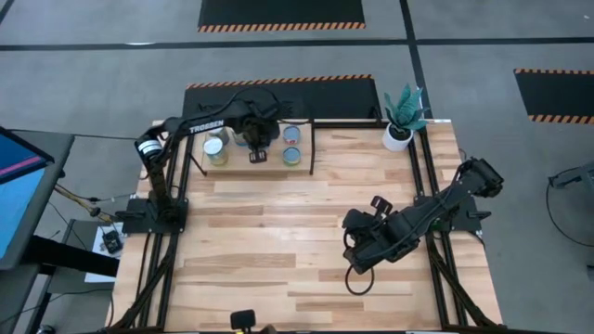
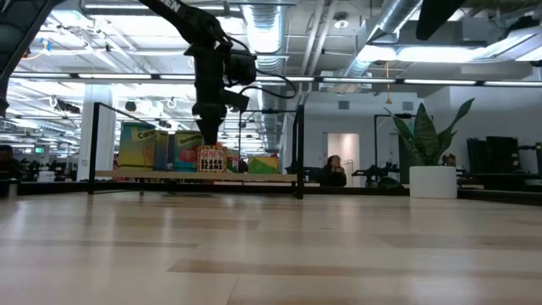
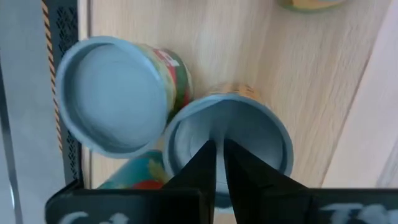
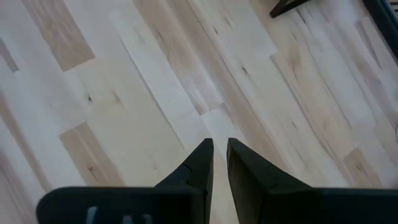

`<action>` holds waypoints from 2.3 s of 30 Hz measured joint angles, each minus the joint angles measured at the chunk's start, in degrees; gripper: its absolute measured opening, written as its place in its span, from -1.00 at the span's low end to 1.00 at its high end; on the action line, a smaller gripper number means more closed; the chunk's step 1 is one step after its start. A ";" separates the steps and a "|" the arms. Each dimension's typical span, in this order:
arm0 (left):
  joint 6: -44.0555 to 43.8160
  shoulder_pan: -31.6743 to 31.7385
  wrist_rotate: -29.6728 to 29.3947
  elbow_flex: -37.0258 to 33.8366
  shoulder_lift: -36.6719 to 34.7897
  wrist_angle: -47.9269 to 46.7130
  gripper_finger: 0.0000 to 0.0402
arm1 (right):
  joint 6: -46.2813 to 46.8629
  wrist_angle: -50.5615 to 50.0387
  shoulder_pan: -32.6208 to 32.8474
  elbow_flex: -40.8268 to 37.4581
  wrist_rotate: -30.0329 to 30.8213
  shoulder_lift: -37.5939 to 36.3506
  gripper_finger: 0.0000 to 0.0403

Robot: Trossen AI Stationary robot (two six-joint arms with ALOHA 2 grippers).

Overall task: Pick and place cans onto a shelf
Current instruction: Adjust the black beans can on the shelf, then return to Home Position

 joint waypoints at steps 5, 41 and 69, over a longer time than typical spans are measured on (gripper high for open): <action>-0.33 -0.66 1.12 0.00 0.15 -0.02 -0.89 | -0.09 0.11 -0.04 0.00 0.01 0.00 -0.65; -6.12 -9.97 -7.51 18.82 -0.14 -23.77 -0.89 | -0.04 0.54 -0.04 0.00 0.00 0.00 -0.65; -30.73 -44.11 -5.09 3.00 -10.01 -9.47 -0.89 | 0.07 14.98 4.09 -4.26 -0.23 0.00 -0.65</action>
